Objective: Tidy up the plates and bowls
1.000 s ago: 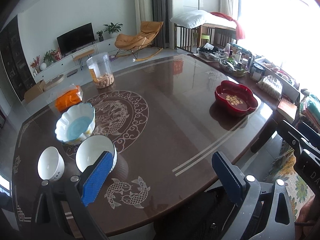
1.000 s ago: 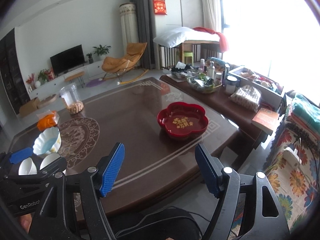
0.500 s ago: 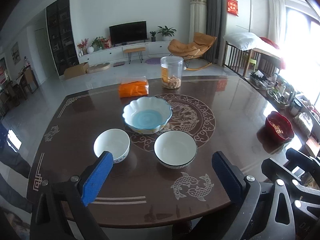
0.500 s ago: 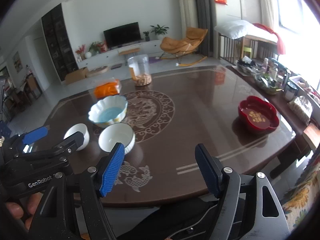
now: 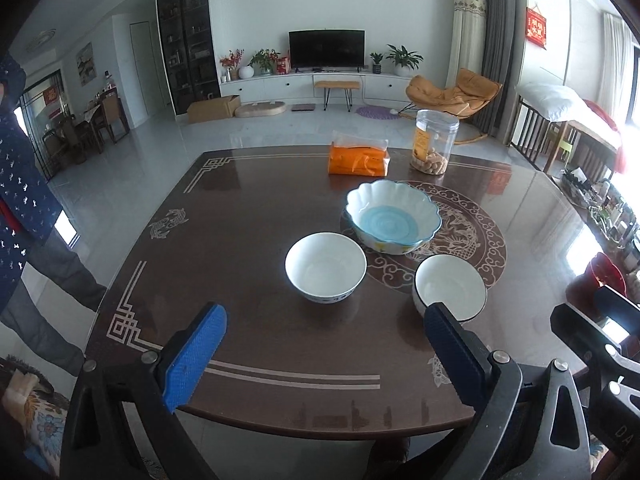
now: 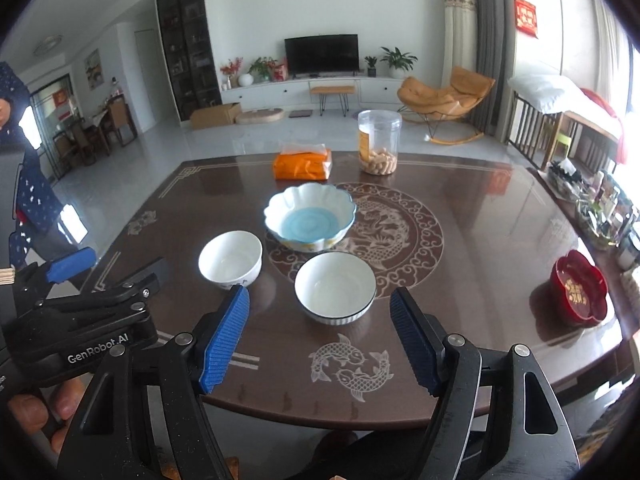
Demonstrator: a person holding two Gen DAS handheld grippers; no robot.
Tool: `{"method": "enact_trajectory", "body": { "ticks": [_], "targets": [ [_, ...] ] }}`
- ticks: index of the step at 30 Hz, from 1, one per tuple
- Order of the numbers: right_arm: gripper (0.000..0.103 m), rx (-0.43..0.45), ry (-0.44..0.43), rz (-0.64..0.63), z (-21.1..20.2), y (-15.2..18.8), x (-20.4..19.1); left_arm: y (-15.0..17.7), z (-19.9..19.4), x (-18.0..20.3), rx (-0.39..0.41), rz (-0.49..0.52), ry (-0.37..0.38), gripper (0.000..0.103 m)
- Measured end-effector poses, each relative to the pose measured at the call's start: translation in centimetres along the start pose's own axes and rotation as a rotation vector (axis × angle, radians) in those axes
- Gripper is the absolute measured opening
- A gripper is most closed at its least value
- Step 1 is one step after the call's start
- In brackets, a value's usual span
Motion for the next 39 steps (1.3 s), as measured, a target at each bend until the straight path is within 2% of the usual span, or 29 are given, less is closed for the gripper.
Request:
{"method": "enact_trajectory", "body": {
  "ticks": [7,23,39],
  "targets": [
    [0.076,-0.021,0.003,0.005,0.3,0.4,0.0,0.4,0.6,0.0,-0.015,0.002,0.009,0.099],
    [0.076,-0.004,0.025,0.046,-0.9,1.1,1.3,0.6,-1.1,1.8,-0.004,0.048,0.015,0.099],
    [0.076,-0.027,0.033,0.049,-0.1,1.6,1.4,1.0,-0.3,1.7,-0.024,0.055,0.023,0.099]
  ]
}}
Point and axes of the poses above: each gripper's, at about its wrist camera, not at the fingertips, and z roughly the way its jaws point, x to its right, y to its underside, the point moved 8 cm from there along z, roughly the way its jaws point, and after that the axes turned 9 degrees about -x, right-handed, at the moved point
